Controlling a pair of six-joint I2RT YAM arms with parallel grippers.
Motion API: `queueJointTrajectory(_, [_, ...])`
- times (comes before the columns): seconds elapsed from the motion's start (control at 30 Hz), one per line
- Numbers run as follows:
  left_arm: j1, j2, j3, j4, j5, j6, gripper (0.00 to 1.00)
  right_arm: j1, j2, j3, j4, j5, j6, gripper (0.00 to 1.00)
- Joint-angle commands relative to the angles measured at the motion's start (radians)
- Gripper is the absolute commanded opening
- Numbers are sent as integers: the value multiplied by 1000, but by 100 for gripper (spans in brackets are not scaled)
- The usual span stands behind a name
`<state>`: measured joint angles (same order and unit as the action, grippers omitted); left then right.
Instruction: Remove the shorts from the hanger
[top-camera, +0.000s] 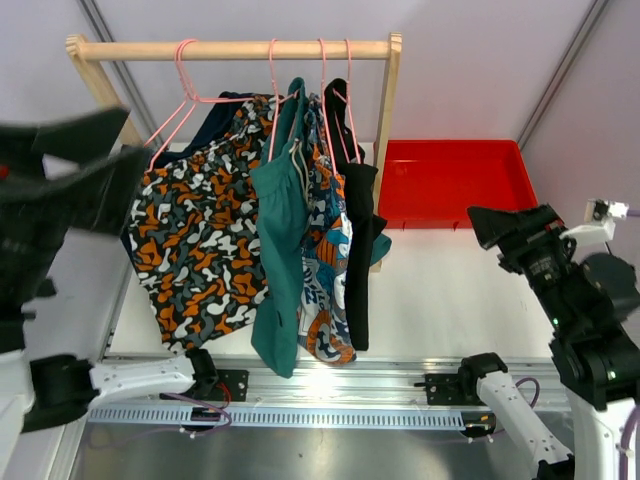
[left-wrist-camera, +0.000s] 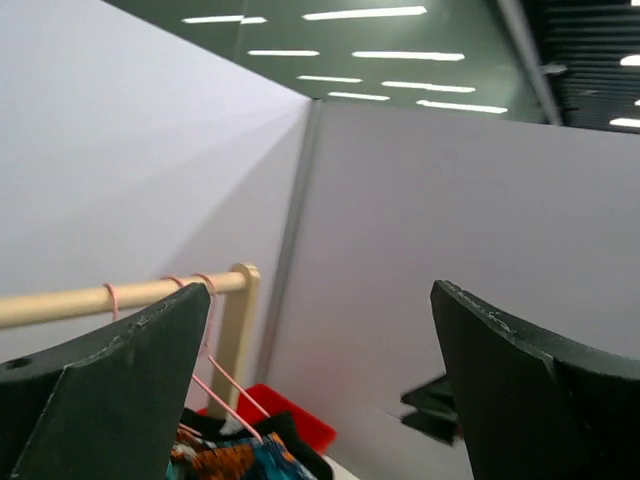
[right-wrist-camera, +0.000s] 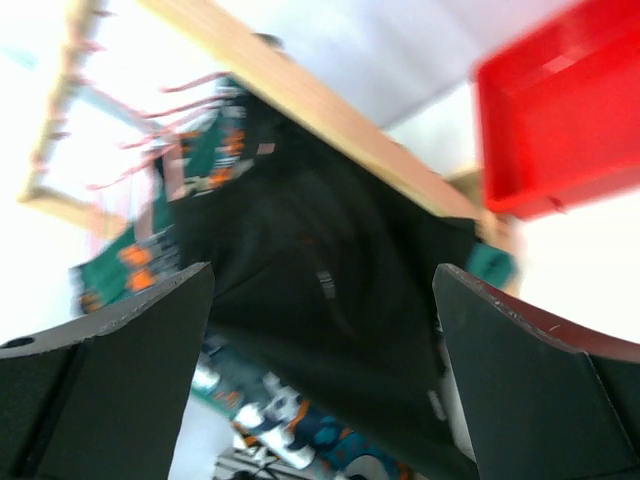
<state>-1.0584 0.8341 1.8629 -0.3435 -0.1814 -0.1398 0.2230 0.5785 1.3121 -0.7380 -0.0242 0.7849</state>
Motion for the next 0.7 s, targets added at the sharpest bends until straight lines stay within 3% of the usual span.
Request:
queueJointTrajectory(0.0, [-14,302,224,-325,-171,138,99,-20,87,25,-41,64,-28,99])
queueJointTrajectory(0.23, [-26,674,473,-402,-174,75,98,-20,34,13,-115,167,-91,100])
queueJointTrajectory(0.4, [-41,866,576,-416,-363,63,97,-31,-116,-69,-176,214,-98,100])
queueJointTrajectory(0.67, [-38,985,595,-425,-567,14,97,-85,-167,-77,-238,98,-157,99])
